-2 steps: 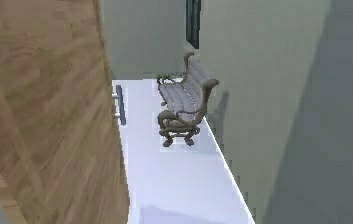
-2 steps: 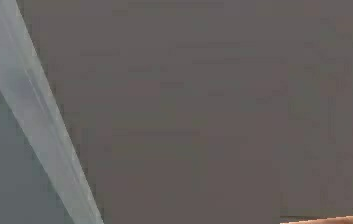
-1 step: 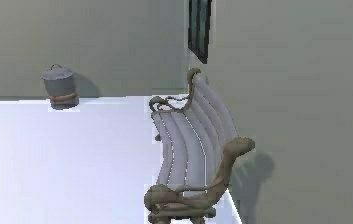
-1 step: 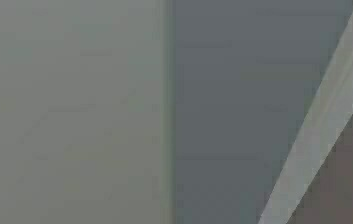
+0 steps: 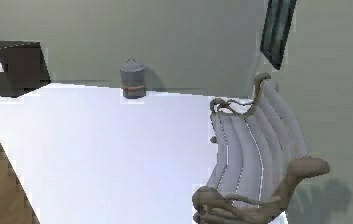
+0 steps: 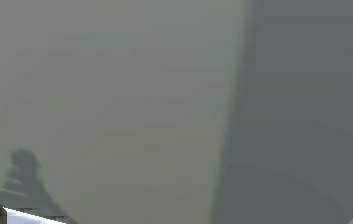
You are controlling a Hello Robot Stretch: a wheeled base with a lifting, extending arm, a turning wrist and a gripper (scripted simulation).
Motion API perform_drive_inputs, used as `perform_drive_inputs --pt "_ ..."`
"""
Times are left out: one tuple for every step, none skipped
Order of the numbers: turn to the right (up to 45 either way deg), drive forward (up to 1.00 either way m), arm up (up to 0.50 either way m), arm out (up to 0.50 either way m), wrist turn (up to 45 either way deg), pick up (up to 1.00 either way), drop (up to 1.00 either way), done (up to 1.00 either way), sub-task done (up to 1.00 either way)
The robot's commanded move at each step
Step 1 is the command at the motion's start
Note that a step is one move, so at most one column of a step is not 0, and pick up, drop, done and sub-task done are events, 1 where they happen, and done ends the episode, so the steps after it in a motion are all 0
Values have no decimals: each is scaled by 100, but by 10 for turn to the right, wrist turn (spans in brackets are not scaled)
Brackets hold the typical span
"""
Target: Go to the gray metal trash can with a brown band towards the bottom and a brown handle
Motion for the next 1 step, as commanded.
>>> perform_drive_inputs --pt "0 5 0 0 0 0 0 0 0"
